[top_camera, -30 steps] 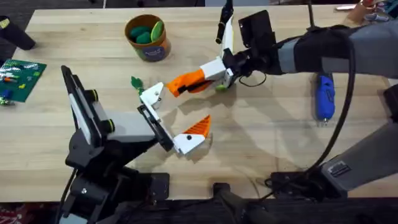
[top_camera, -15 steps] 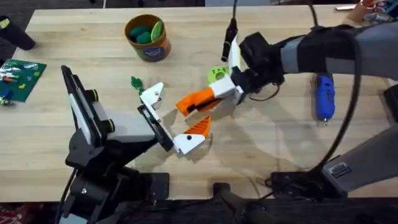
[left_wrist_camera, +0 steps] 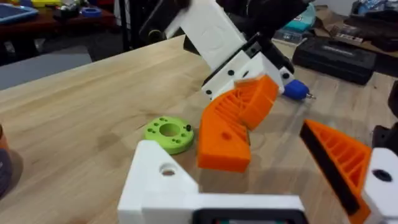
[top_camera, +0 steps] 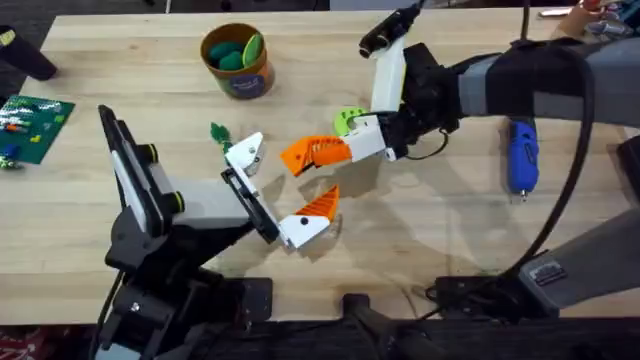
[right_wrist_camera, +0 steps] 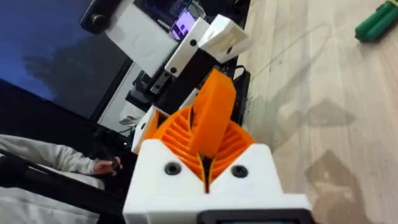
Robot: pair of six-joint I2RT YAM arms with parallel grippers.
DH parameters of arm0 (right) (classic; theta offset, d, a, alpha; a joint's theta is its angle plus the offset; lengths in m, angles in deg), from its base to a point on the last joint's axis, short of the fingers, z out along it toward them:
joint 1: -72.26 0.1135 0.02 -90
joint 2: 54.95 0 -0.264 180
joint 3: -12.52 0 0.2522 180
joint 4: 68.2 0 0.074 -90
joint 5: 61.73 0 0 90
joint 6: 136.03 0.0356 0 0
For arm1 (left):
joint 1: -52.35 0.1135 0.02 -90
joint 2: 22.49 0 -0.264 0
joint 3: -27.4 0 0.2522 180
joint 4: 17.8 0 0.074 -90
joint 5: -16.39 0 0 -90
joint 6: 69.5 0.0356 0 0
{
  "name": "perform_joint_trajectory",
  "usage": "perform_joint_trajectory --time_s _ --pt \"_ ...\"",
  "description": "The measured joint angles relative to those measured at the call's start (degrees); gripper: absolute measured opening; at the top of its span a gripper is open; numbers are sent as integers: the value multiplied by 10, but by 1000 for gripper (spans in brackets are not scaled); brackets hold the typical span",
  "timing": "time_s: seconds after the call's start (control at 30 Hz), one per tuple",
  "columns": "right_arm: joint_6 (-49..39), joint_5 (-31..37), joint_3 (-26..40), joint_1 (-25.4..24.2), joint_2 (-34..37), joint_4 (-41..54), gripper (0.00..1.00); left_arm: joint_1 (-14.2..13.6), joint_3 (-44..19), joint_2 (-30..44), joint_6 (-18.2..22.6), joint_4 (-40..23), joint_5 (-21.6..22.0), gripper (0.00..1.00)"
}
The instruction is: Pick up the gripper from the table and insert it into the empty holder that is missing its gripper. Then pick up a screw, insert it into the mounting hole, and use the screwdriver to tighten it. Finally, clean up the table by picking up the vegetable and placing it into the bucket.
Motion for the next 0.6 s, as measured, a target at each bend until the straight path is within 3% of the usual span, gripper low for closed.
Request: perform_joint_trajectory --time_s 0.23,0.6 --pt "-5 0 0 14 0 -64 22 0 0 0 0 0 0 986" --pt "120 0 -1 31 1 -190 23 0 0 0 0 0 0 986"
